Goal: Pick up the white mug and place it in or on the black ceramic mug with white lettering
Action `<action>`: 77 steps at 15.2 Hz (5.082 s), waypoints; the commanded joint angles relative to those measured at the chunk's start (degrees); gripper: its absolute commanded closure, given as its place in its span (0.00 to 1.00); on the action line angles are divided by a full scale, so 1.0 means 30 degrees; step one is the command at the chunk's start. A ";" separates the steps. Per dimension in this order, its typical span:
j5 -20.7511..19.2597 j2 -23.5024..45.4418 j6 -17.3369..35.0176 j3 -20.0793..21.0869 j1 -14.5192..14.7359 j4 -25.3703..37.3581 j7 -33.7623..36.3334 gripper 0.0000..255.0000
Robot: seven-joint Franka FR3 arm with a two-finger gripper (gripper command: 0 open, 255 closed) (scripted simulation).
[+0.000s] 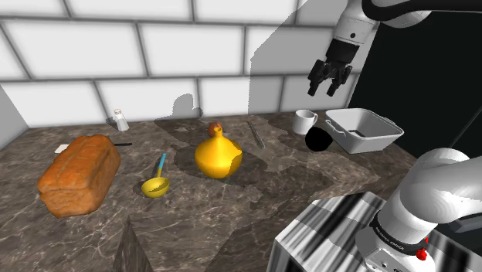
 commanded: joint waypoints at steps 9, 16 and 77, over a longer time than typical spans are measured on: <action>-0.1403 0.3839 0.3300 -0.1728 -0.0422 -0.0214 -0.3047 0.00; -0.2055 0.8089 0.5964 -0.3146 -0.0672 0.0875 -0.5575 0.00; -0.1988 1.4762 0.4942 -0.4690 -0.1285 0.7942 -0.9355 1.00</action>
